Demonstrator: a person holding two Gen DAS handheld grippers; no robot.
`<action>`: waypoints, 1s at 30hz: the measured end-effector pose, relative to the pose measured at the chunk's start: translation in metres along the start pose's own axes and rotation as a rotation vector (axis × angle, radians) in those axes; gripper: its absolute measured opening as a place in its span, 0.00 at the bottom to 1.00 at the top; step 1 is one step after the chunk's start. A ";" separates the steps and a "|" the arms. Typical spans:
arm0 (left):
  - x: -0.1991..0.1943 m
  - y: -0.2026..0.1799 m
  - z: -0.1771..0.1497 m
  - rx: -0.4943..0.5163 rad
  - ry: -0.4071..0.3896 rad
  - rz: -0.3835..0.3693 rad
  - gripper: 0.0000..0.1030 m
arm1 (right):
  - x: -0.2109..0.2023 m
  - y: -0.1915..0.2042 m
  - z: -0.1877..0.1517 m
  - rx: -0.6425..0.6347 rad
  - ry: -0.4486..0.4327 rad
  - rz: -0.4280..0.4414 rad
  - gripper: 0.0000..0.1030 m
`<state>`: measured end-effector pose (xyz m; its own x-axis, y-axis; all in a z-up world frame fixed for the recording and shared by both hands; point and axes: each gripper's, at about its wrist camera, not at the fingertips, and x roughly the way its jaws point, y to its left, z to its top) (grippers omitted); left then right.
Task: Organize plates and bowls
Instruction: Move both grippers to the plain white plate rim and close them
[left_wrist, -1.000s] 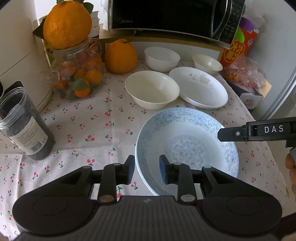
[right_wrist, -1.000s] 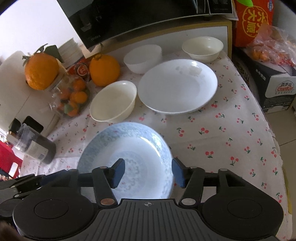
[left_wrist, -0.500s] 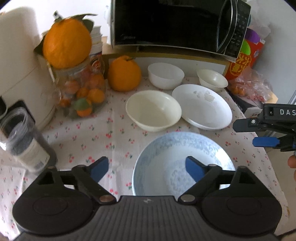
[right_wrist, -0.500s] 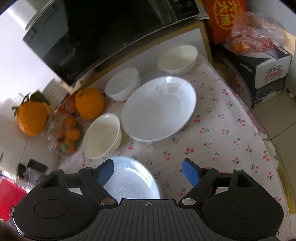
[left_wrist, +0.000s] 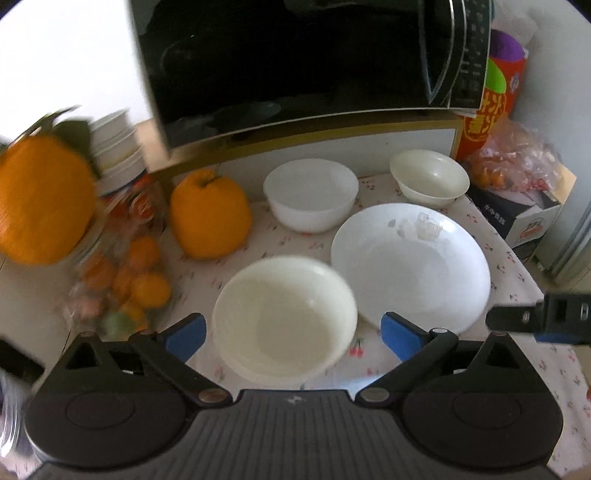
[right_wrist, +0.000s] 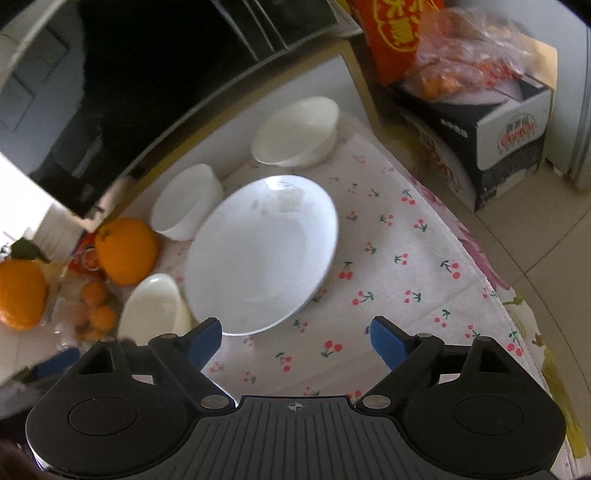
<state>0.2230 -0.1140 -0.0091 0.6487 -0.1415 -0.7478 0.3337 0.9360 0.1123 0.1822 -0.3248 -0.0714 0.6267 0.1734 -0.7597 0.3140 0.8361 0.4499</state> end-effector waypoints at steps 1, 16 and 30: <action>0.005 -0.002 0.003 0.014 -0.002 -0.002 0.98 | 0.003 -0.001 0.001 0.008 0.002 -0.005 0.87; 0.072 -0.026 0.034 0.094 0.023 -0.088 0.93 | 0.041 -0.003 0.013 0.136 0.049 -0.036 0.87; 0.092 -0.023 0.039 0.092 0.046 -0.150 0.80 | 0.055 -0.002 0.019 0.094 -0.009 -0.063 0.87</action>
<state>0.3022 -0.1612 -0.0550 0.5558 -0.2605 -0.7894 0.4867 0.8719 0.0549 0.2294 -0.3267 -0.1053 0.6101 0.1166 -0.7837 0.4186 0.7924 0.4438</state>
